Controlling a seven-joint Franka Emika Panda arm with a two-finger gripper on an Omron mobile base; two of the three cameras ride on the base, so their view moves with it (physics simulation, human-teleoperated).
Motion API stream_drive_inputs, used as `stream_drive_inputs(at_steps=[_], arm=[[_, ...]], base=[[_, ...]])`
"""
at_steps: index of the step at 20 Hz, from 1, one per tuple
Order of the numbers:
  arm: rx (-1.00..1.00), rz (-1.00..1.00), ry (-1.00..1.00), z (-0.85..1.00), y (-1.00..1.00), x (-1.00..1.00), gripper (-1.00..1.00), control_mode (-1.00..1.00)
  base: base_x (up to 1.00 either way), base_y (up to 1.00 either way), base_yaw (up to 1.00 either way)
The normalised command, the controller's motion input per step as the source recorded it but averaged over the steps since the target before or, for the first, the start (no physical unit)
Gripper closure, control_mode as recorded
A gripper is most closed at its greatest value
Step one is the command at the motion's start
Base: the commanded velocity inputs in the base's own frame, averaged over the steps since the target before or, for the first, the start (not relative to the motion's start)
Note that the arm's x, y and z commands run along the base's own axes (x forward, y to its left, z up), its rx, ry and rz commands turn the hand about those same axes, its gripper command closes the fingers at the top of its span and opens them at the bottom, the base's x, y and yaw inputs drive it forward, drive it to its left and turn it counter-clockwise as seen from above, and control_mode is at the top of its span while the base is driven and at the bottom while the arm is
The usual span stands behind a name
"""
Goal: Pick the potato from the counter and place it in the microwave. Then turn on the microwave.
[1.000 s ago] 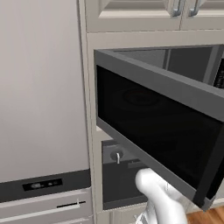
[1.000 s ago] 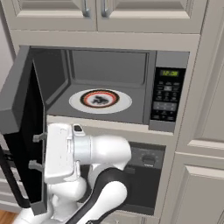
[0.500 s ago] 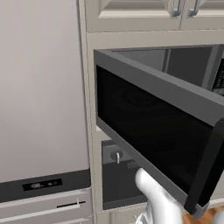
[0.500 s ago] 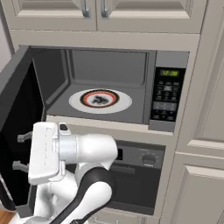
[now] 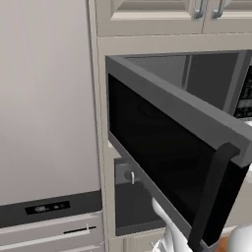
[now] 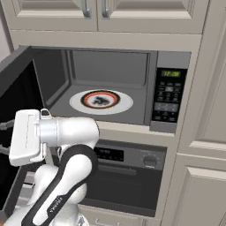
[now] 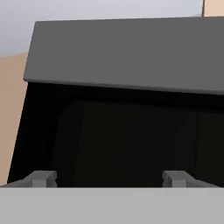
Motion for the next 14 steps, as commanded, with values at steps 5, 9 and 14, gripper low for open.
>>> stream_drive_inputs(at_steps=[5, 9, 14], arm=[[0.04, 0.00, 0.04, 0.00, 0.70, 0.00, -1.00, -1.00], [0.02, 0.00, 0.03, 0.00, 0.74, 0.00, -1.00, -1.00], [0.00, -0.05, 0.00, 0.00, 0.64, 0.00, -1.00, -1.00]], base=[[0.00, 0.00, 0.00], [0.00, 0.00, 0.00], [0.00, 0.00, 0.00]])
